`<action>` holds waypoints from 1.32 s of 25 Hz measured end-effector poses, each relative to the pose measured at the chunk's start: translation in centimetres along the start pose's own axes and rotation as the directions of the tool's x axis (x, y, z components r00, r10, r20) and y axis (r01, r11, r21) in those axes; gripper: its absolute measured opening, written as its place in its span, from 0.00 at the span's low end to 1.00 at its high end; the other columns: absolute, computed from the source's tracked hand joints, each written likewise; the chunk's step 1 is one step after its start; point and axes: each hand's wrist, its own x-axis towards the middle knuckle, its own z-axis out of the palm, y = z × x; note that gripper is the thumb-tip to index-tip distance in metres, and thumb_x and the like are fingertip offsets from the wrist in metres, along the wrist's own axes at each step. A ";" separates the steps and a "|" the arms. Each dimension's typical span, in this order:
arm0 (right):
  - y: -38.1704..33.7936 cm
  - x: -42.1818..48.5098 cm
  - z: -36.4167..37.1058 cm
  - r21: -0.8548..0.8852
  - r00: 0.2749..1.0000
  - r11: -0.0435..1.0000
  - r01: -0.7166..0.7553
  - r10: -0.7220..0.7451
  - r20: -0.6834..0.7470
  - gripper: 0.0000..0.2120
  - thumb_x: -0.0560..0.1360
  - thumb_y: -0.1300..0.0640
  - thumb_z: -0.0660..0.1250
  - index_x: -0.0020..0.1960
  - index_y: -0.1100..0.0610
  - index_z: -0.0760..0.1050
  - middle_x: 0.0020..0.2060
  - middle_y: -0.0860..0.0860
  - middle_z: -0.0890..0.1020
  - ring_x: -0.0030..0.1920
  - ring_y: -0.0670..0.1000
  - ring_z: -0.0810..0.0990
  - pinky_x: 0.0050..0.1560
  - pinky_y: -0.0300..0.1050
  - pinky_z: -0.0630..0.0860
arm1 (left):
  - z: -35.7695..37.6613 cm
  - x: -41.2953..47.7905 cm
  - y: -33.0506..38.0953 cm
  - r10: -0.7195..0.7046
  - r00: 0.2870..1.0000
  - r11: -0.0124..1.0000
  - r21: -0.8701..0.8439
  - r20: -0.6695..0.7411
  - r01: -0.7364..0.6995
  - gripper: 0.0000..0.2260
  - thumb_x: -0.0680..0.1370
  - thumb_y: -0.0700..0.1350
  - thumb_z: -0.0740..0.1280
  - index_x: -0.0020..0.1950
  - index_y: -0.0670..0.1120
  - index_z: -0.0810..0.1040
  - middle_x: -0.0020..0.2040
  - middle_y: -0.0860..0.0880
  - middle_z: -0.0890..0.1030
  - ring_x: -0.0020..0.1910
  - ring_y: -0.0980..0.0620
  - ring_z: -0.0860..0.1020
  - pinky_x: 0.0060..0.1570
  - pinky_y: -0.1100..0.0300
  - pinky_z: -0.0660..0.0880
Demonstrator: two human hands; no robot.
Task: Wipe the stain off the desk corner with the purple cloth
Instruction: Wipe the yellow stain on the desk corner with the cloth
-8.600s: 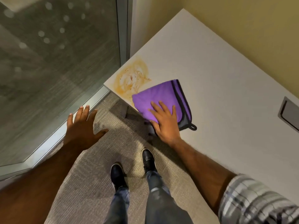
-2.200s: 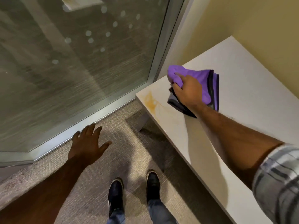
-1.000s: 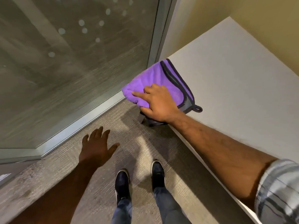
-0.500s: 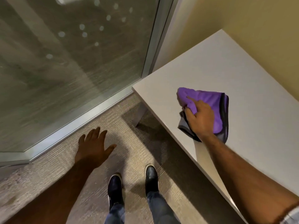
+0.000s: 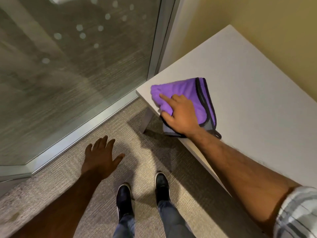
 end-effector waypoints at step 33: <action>-0.7 -8.6 -1.7 -0.160 0.963 0.981 0.109 -0.065 0.260 0.26 0.77 0.33 0.57 0.72 0.40 0.69 0.80 0.57 0.51 0.80 0.60 0.46 0.70 0.79 0.44 | 0.2 0.9 -2.5 -0.002 0.999 0.999 -0.032 -0.043 0.000 0.35 0.76 0.69 0.53 0.76 0.49 0.60 0.76 0.44 0.65 0.76 0.44 0.61 0.74 0.41 0.54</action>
